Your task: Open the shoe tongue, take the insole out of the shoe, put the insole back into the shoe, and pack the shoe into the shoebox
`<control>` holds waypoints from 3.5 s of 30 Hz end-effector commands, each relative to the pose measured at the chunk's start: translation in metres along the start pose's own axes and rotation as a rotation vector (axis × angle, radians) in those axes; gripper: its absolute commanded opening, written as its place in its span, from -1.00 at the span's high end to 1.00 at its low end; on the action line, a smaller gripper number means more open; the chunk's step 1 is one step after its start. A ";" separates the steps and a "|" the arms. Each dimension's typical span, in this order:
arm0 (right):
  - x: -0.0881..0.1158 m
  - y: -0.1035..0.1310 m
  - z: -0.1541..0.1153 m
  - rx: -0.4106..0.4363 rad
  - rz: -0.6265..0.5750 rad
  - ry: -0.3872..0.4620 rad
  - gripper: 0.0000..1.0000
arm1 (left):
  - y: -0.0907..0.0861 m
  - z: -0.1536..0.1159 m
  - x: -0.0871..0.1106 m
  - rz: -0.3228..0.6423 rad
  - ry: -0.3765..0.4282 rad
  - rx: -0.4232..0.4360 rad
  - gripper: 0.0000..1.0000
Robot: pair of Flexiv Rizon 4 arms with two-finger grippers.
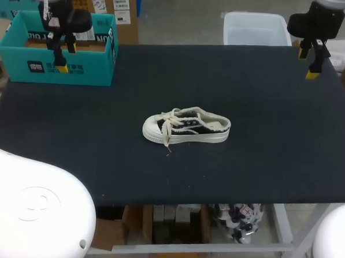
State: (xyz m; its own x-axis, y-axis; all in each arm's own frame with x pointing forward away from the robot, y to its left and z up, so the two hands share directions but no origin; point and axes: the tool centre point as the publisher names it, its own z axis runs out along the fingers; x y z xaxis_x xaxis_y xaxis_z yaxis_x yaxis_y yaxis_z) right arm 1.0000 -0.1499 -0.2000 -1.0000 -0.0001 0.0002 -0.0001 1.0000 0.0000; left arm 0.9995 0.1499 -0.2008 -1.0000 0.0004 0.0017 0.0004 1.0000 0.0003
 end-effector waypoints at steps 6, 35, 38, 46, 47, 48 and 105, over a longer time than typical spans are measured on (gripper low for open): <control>0.000 0.000 0.000 0.000 0.000 0.000 -1.00 | 0.000 0.000 0.000 0.000 0.000 0.000 -1.00; 0.017 0.012 0.022 -0.060 0.059 -0.012 -1.00 | -0.025 -0.010 0.012 -0.152 0.022 0.049 -1.00; 0.023 0.018 0.033 -0.087 0.077 -0.012 -1.00 | -0.035 -0.007 0.015 -0.221 0.028 0.047 -1.00; 0.035 0.039 0.052 -0.180 0.157 -0.040 -1.00 | -0.057 -0.003 0.017 -0.474 0.078 0.117 -1.00; 0.037 0.043 0.054 -0.181 0.161 -0.042 -1.00 | -0.059 -0.001 0.017 -0.521 0.072 0.110 -1.00; 0.039 0.046 0.056 -0.182 0.173 -0.042 -1.00 | -0.062 0.001 0.017 -0.530 0.075 0.108 -1.00; 0.077 0.170 0.148 -0.447 0.116 0.043 -1.00 | -0.170 0.029 0.060 -1.153 0.074 0.117 -1.00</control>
State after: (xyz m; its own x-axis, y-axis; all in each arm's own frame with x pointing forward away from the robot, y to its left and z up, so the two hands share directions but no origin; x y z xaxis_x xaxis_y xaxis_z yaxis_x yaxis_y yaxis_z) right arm 0.9262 0.0186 -0.3435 -0.9920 0.0968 0.0808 0.1220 0.8991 0.4204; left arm 0.9531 -0.0117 -0.2310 -0.4673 -0.8637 0.1887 -0.8822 0.4695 -0.0354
